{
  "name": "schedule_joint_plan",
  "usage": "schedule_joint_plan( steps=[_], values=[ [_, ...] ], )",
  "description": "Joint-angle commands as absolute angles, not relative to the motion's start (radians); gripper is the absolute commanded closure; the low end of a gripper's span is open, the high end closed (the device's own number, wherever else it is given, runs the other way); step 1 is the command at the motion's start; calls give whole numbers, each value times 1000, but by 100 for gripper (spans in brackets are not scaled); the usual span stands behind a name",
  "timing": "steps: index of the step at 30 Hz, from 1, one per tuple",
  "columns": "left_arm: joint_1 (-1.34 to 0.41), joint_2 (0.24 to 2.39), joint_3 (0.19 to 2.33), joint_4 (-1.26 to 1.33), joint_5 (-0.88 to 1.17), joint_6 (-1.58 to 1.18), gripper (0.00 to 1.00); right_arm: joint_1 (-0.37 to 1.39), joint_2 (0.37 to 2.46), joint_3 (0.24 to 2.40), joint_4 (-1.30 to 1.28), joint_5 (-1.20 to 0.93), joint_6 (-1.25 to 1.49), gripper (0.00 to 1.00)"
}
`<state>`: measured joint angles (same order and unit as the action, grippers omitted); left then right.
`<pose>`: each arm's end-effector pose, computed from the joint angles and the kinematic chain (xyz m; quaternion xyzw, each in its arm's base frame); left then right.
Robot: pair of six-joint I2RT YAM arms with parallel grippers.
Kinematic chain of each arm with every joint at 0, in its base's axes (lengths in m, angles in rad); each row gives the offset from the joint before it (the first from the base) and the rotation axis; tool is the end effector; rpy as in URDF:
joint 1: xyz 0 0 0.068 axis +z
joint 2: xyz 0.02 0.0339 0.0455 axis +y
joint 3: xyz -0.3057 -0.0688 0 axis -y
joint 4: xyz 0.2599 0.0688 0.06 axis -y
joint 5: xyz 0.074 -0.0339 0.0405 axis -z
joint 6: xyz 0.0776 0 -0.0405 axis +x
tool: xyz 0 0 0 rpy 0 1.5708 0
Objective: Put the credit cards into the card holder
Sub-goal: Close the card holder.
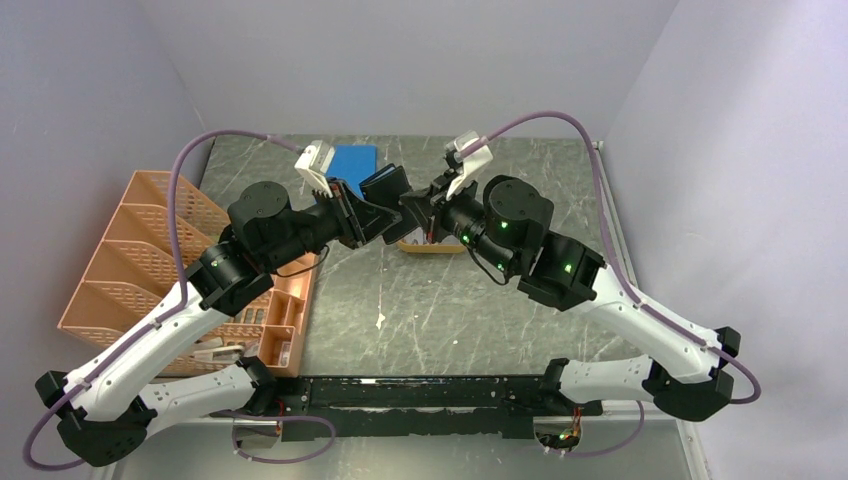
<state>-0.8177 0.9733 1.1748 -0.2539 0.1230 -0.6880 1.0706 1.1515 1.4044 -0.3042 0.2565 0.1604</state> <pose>0.1582 -0.1827 0.4691 0.0891 0.7198 -0.5023 0.4709 0.1521 0.2372 0.5082 -0.2369 0.6846 0.3187 0.6113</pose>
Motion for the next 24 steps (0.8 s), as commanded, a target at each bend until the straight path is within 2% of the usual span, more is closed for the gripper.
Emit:
schedule_joint_plan(
  steps=[1, 24],
  values=[
    [-830, 957, 1202, -92, 231, -713, 95, 1096, 1200, 1385, -336, 239, 160, 100],
    [-831, 948, 1213, -8, 299, -768, 95, 1122, 1266, 1340, -315, 220, 181, 100]
  ],
)
